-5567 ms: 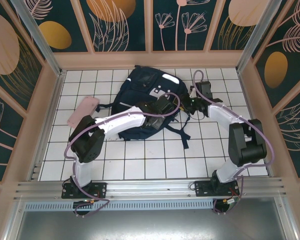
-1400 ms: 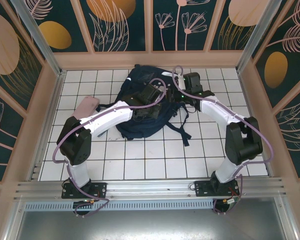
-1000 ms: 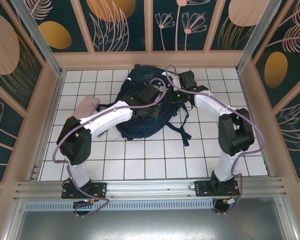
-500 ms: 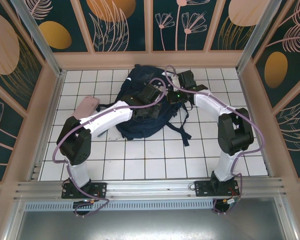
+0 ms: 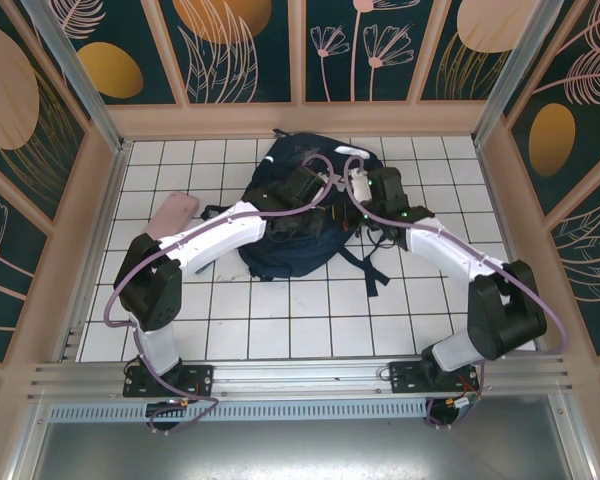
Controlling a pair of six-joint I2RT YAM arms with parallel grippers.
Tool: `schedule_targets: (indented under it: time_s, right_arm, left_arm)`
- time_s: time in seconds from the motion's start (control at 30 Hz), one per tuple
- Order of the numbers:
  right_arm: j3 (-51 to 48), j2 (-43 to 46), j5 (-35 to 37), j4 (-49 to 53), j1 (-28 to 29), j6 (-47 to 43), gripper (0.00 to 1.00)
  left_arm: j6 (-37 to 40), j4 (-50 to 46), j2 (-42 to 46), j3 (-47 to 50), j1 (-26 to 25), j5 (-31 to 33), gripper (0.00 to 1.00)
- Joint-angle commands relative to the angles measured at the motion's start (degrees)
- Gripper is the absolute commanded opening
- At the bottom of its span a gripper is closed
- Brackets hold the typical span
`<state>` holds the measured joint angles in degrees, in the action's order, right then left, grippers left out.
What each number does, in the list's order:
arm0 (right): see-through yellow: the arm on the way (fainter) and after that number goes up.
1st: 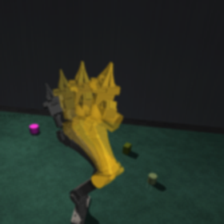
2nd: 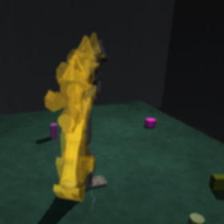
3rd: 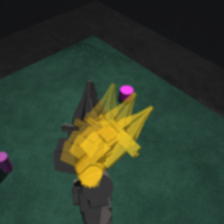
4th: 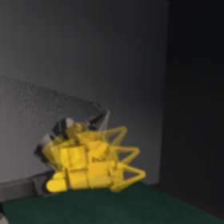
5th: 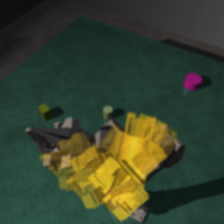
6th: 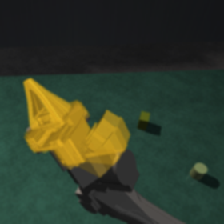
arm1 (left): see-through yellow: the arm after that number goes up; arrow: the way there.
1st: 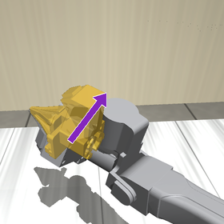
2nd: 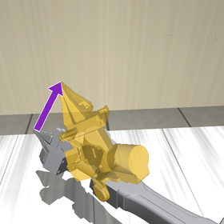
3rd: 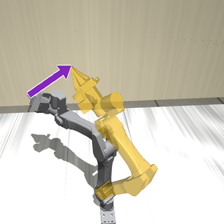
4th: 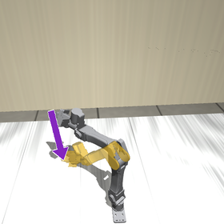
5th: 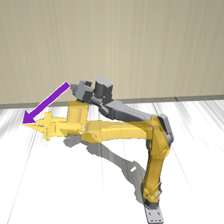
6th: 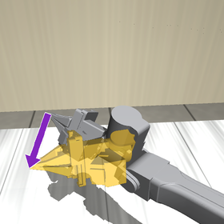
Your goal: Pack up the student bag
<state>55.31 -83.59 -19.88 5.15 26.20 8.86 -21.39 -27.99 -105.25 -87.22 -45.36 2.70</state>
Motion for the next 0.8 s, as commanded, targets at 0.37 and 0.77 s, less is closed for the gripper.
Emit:
schedule_targets:
  time_s: [0.37, 0.77]
  right_arm:
    - [-7.9, 5.8, -4.7, -13.9, -8.3, 10.7, 0.00]
    - [2.2, -4.1, -8.8, -12.5, -16.4, 8.9, 0.00]
  left_arm:
    - [2.4, 7.8, 6.7, 4.0, 5.2, -2.7, 0.52]
    - [28.1, 12.0, 8.7, 10.6, 5.9, -6.6, 0.69]
